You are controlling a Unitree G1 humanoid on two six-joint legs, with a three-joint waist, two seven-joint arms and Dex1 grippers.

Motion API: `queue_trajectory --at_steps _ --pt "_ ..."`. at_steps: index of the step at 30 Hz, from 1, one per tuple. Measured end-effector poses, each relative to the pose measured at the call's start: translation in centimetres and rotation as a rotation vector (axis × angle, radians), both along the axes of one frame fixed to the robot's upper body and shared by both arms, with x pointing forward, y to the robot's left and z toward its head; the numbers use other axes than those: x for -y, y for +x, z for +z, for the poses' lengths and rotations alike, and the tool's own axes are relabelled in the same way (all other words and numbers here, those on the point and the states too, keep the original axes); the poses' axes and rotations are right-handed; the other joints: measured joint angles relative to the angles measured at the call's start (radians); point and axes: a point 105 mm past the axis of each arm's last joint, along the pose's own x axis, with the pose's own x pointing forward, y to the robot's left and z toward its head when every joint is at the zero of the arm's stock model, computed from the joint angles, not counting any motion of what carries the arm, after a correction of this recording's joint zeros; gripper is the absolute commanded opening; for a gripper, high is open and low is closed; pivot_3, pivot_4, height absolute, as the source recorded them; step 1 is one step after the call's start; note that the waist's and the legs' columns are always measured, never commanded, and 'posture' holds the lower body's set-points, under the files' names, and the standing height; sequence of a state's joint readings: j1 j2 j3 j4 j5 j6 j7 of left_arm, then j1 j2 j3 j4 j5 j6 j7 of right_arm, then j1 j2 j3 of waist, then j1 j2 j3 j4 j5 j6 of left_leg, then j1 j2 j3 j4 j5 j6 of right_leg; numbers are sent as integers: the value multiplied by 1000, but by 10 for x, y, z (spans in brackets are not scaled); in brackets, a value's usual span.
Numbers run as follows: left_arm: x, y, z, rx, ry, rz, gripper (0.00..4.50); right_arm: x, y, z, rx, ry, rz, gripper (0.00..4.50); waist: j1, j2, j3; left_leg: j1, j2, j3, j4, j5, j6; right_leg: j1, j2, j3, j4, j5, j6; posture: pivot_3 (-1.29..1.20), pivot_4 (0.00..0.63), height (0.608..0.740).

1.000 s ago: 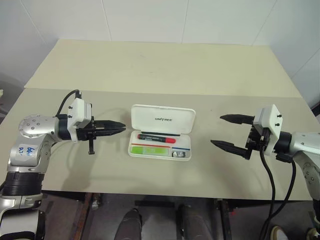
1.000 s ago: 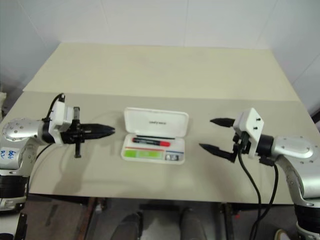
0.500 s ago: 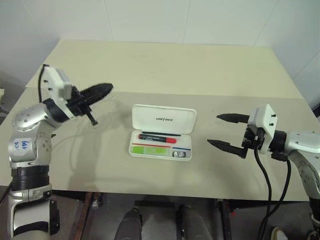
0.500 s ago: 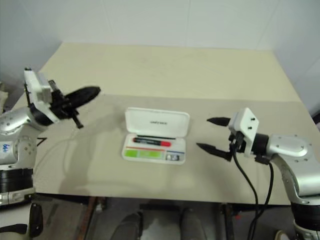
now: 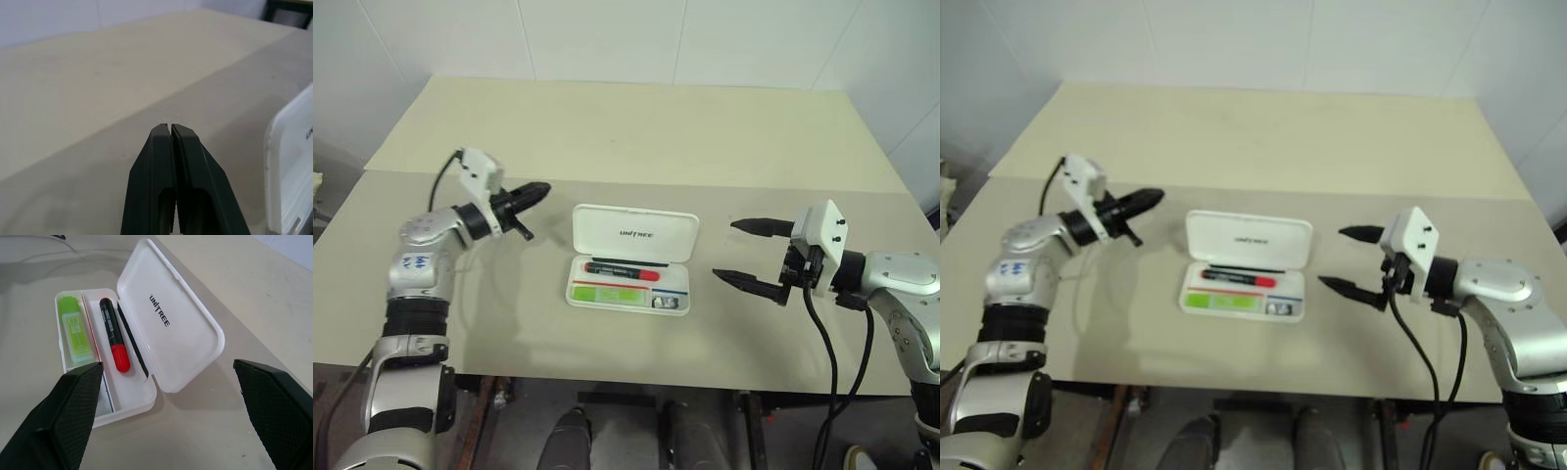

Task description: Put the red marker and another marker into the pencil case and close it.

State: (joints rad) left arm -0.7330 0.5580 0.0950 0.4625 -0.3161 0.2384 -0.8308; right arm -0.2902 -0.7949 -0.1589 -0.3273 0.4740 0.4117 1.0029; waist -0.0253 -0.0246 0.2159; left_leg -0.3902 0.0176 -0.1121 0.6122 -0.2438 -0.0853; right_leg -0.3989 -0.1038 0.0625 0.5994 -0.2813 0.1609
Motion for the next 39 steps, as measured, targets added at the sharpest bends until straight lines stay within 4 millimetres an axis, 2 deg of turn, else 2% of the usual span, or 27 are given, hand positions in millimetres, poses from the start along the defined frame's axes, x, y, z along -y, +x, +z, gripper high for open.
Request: queue_trajectory --at_steps 3,8,12,16,22,26,29,35,39 --pt "9 -1 -7 -24 7 -52 45 0 0 0 0 2 -4 4500 -4 0 0 0 0 0 0 0 0 0 0 0 0 0 0 0 150 740" --pt "17 -8 -7 -26 12 -135 45 0 0 -2 -1 12 -12 4500 -2 0 0 0 0 0 0 0 0 0 0 0 1 0 0 0 150 740" --pt "29 -27 10 20 12 -276 45 0 0 -5 -4 18 -17 4500 -2 0 0 0 0 0 0 0 0 0 0 0 0 0 0 0 150 740" --pt "26 -44 11 20 36 -355 45 0 -1 -5 3 21 -17 4500 -4 0 0 1 0 0 0 0 0 0 0 0 1 0 0 0 150 740" --pt "17 -57 6 0 103 -406 45 -1 0 -5 4 26 -16 4500 -2 0 0 1 0 0 0 0 0 0 0 0 1 0 0 0 150 740" --pt "20 -62 -3 -19 145 -444 45 -2 0 -4 13 29 -10 4500 -1 0 0 0 0 0 0 0 0 0 0 0 0 0 0 0 150 740" --pt "29 -71 -11 -16 205 -516 45 -2 0 -4 16 29 -9 4500 -2 0 0 0 0 0 0 0 0 0 0 0 0 0 0 0 150 740" --pt "37 -89 -40 -84 336 -634 45 -2 0 -4 16 29 -9 4500 -4 0 0 1 0 0 0 0 0 0 0 0 0 0 -1 0 150 740" --pt "37 -94 -54 -142 381 -657 45 -1 0 -5 14 29 -12 4500 -2 0 0 1 0 0 0 0 0 0 0 0 0 0 -1 0 150 740"
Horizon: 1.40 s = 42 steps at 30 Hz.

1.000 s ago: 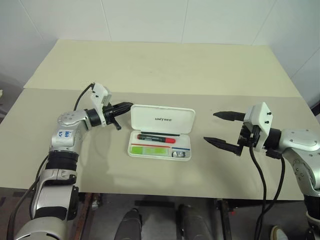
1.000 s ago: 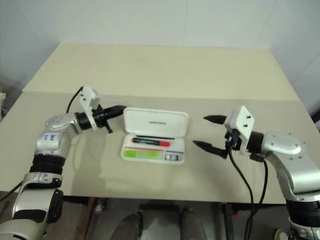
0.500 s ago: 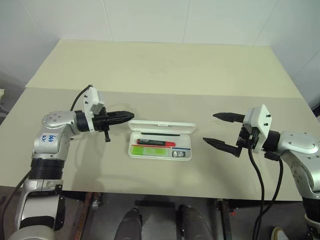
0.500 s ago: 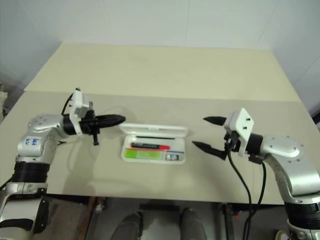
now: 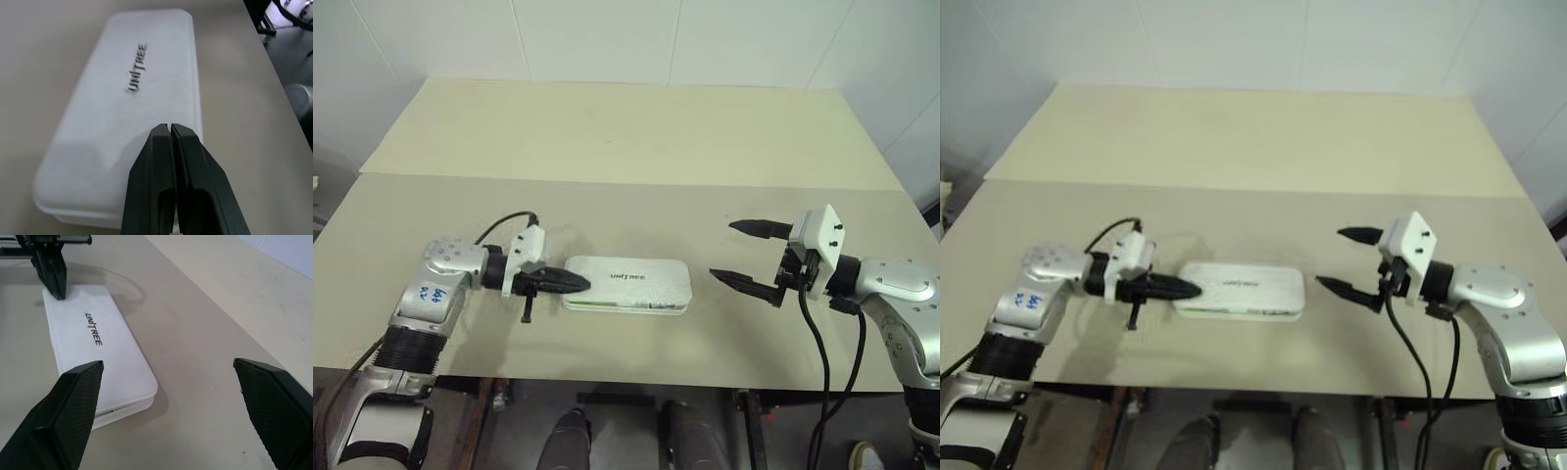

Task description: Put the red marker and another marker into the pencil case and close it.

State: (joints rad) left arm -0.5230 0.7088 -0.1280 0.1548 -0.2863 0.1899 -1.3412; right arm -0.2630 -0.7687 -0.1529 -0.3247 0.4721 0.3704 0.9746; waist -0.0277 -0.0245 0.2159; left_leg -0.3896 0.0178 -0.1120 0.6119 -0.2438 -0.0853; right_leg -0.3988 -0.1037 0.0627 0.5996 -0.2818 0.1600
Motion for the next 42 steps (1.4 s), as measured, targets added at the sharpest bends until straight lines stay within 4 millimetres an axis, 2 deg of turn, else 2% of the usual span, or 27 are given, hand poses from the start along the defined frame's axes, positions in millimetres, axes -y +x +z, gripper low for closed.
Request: queue_trajectory --at_steps 14,28,36,38,42 --pt "-2 3 -2 -23 17 59 45 -3 -3 -1 11 14 -22 4500 0 0 0 2 0 0 0 0 0 2 0 0 1 -1 -2 0 150 740" --pt "20 2 -5 -75 31 21 45 -8 -4 0 26 37 -31 4500 1 2 -2 3 0 0 1 0 0 4 0 0 -1 -2 -3 0 150 740" --pt "15 1 -2 -135 -39 73 45 -13 -5 -5 4 42 -26 4500 -1 2 -2 3 0 0 1 0 0 3 0 0 -1 -2 -4 0 150 740" --pt "14 -1 6 -125 -80 77 45 -13 -5 -5 4 43 -26 4500 -1 2 -2 2 0 0 0 0 0 3 0 0 -1 -2 -3 0 150 740" --pt "3 2 37 -47 -197 120 45 -15 -5 -4 4 44 -17 4500 -1 1 -2 2 0 0 0 0 0 3 0 0 -1 -1 -2 0 150 740"
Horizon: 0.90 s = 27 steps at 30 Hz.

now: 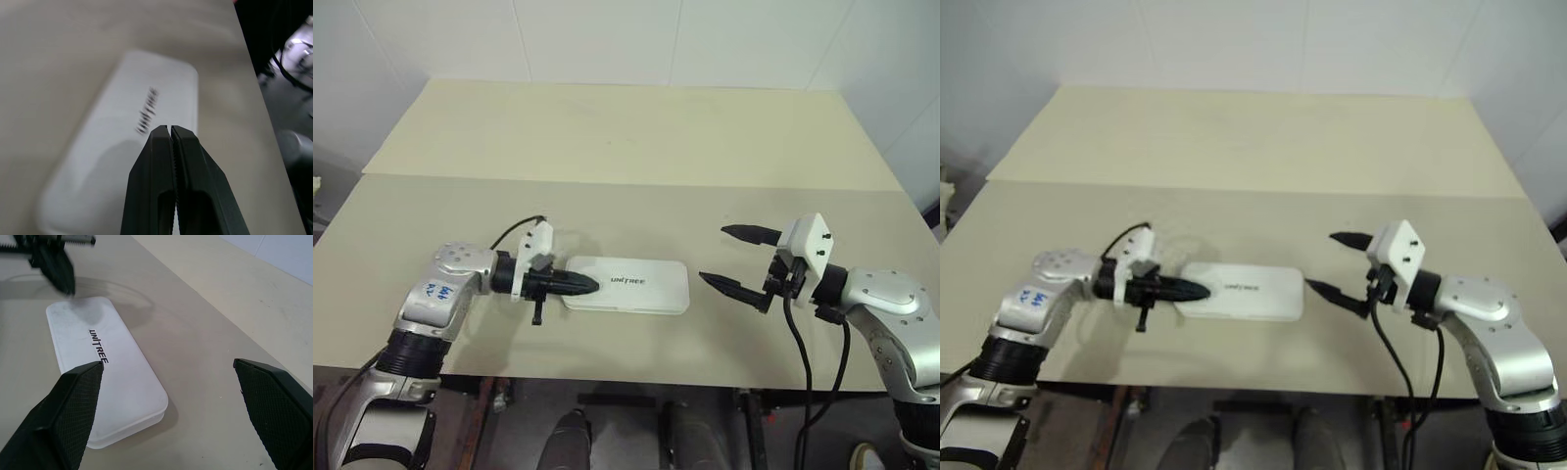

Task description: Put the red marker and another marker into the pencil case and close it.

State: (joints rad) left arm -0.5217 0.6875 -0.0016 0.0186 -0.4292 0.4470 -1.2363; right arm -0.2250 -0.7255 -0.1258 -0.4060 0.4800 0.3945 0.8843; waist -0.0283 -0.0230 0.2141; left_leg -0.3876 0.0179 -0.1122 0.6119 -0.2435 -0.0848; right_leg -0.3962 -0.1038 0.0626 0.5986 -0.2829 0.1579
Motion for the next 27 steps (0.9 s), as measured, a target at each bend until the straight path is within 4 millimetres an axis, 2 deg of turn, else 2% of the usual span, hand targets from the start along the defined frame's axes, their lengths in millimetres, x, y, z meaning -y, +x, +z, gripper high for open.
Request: queue_trajectory --at_steps 3,6,9,13,18,24,27 --pt "-9 2 28 66 -97 57 45 -1 -1 0 -5 3 15 4500 1 0 0 0 0 0 0 0 0 0 0 0 -1 0 1 0 150 740" --pt "-21 0 46 123 -110 114 607 0 -1 -1 -17 2 25 4500 0 0 0 0 0 0 0 0 0 0 0 0 -1 0 1 0 150 740" --pt "-29 -5 42 119 -81 141 1592 5 0 -3 -28 -7 18 4500 -1 0 0 0 0 0 -1 0 0 0 0 0 -2 0 1 0 150 740" --pt "-36 -8 31 90 -80 188 2942 22 3 -4 -32 -14 -35 4500 2 0 0 -1 0 0 -1 0 0 0 0 0 -3 -1 -1 0 150 740" --pt "-43 -9 30 101 -93 228 4465 38 1 1 -18 -25 -80 4500 1 0 0 -1 0 0 -1 0 0 0 0 0 -3 -1 -2 0 150 740" --pt "-46 -6 35 158 -103 234 4465 51 -1 11 10 -41 -97 4500 1 0 0 -1 0 0 -1 0 0 0 0 0 -3 -1 -3 0 150 740" --pt "-48 4 43 222 -121 236 4465 55 -3 16 16 -56 -88 4500 1 0 0 -1 0 0 0 0 0 0 0 0 -3 -1 -3 0 150 740"
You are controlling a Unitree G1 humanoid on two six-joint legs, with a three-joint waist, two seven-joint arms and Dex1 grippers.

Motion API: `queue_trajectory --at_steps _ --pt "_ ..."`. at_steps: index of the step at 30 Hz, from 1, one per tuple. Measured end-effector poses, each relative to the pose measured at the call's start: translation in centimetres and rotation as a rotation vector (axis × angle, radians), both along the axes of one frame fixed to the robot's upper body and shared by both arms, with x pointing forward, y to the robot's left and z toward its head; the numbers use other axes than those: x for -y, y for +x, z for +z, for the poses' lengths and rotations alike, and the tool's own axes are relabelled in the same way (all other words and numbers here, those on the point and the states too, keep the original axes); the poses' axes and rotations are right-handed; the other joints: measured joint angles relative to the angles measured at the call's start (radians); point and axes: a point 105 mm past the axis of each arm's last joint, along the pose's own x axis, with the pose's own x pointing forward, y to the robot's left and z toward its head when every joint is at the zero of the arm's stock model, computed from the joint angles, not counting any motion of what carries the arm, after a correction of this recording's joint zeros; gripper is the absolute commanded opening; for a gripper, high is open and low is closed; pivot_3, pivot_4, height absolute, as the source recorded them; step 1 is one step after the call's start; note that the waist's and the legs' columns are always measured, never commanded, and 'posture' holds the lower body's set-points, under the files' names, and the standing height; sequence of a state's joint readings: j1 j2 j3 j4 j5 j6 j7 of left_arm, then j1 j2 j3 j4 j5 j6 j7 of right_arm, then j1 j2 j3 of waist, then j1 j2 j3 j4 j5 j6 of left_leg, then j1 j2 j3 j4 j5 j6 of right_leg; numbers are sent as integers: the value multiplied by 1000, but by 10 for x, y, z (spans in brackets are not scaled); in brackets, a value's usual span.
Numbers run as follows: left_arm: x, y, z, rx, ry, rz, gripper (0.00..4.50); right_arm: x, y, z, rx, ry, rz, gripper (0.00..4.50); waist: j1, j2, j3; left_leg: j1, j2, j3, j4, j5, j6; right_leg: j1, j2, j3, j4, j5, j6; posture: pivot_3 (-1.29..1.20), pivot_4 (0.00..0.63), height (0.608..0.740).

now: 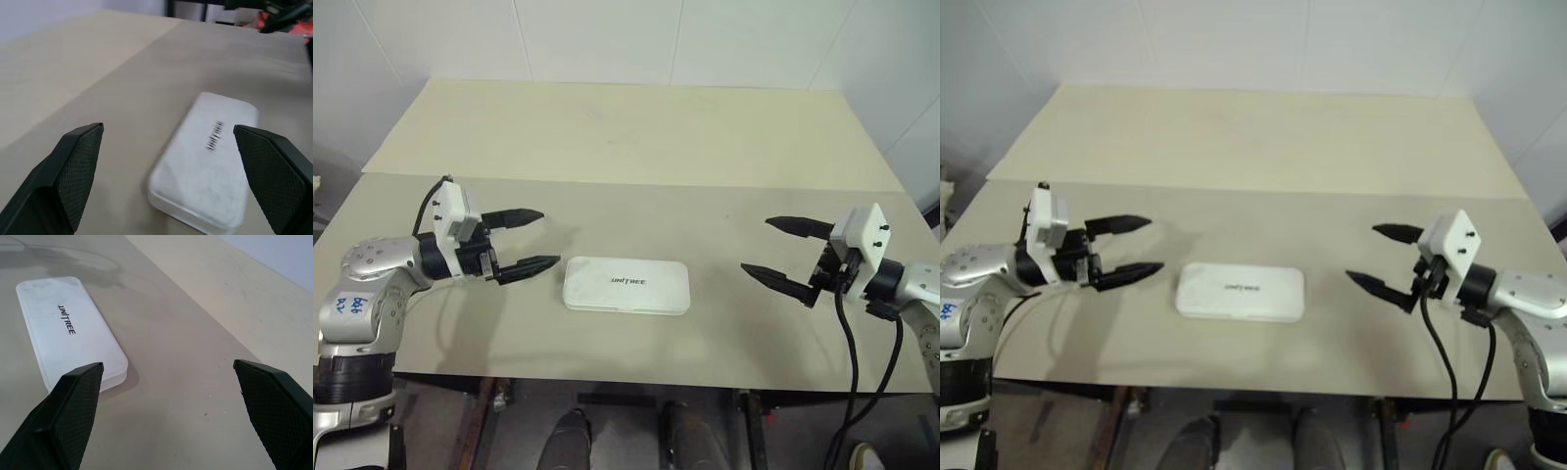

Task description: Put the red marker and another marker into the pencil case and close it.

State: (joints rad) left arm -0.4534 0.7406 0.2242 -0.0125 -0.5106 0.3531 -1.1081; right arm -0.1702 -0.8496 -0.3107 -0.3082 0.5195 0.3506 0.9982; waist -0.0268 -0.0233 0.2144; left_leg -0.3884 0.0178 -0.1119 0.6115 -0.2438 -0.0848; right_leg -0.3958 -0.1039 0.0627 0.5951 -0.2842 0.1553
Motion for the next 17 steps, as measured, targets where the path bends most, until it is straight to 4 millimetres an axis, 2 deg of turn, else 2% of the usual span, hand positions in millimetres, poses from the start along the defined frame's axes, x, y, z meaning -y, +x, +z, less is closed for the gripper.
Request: queue_trajectory --at_steps 3,8,13,17 --pt "4 10 3 34 -11 -12 4465 5 0 8 17 0 8 4500 0 0 0 0 0 0 0 0 0 1 0 0 -1 0 0 0 150 740" --pt "6 24 -4 47 -3 -34 4465 6 -5 8 6 -23 40 4500 0 0 0 0 0 0 0 0 0 1 0 0 -1 3 5 0 150 740" --pt "10 27 -7 53 18 -69 4465 10 -8 12 19 -32 36 4500 -1 0 0 -1 0 0 -1 0 1 0 0 0 -1 3 6 0 150 740" --pt "12 26 -8 48 22 -71 4465 10 -11 6 5 -37 30 4500 0 0 0 -1 0 0 0 0 1 0 0 0 -1 3 6 0 150 740"
